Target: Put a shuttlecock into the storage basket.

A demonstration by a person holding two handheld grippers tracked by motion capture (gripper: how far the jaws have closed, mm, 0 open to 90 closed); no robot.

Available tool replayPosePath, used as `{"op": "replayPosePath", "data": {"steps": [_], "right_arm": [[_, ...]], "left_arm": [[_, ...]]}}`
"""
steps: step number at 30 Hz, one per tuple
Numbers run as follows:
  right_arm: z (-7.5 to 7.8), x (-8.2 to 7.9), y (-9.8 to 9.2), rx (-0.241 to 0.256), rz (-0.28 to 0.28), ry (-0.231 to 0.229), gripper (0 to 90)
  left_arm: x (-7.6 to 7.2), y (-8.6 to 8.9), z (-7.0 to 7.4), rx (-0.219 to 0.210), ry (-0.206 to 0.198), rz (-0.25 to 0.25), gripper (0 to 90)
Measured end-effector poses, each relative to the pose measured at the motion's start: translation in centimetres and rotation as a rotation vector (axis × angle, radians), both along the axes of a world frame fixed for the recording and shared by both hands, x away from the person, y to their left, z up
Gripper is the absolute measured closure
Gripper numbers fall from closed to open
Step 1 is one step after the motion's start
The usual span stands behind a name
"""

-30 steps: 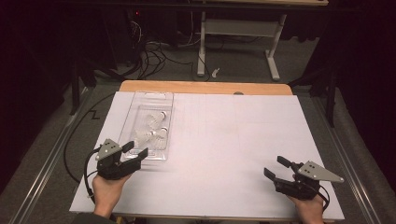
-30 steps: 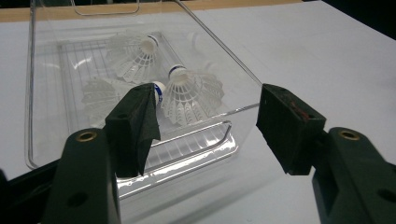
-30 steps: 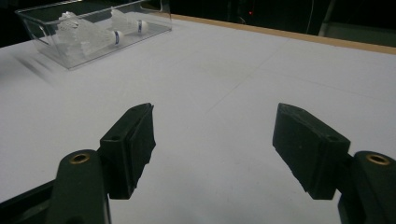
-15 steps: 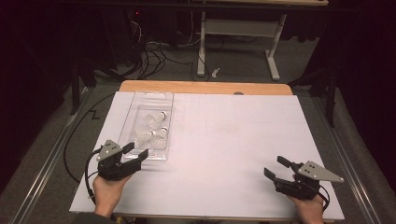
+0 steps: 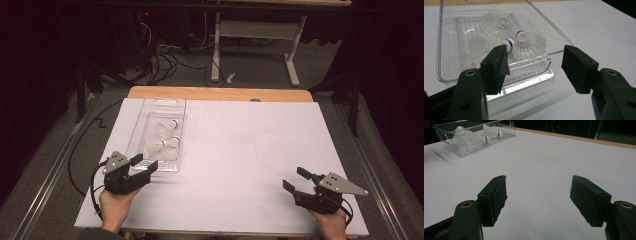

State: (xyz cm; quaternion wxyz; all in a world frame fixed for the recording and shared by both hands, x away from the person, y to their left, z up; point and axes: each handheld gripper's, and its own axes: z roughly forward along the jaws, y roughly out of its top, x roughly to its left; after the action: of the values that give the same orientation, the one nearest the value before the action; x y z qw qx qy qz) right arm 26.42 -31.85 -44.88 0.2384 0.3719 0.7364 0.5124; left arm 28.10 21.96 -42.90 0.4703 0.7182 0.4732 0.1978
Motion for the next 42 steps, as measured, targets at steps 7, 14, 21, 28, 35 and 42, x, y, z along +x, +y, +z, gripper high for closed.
{"op": "replayPosePath", "data": {"steps": [7,14,21,28,35,42], "right_arm": [[0.0,0.0,0.0,0.000,0.000,0.000,30.0],[0.0,0.0,0.0,0.001,-0.001,0.000,30.0],[0.0,0.0,-0.1,0.003,-0.001,-0.001,30.0],[0.0,0.0,-0.1,0.003,-0.001,-0.003,30.0],[0.0,0.0,-0.1,0.004,0.000,-0.004,30.0],[0.0,0.0,-0.1,0.004,0.000,-0.004,30.0]], "left_arm": [[0.0,0.1,-0.1,-0.003,0.000,0.001,38.4],[-0.1,0.1,-0.4,-0.003,0.003,0.005,38.4],[-0.2,0.1,-0.7,-0.008,0.009,0.010,38.4],[-0.3,0.2,-0.9,-0.009,0.010,0.011,38.4],[-0.3,0.4,-1.1,-0.017,0.013,0.018,38.4],[-0.4,0.4,-1.4,-0.024,0.014,0.022,38.3]]}}
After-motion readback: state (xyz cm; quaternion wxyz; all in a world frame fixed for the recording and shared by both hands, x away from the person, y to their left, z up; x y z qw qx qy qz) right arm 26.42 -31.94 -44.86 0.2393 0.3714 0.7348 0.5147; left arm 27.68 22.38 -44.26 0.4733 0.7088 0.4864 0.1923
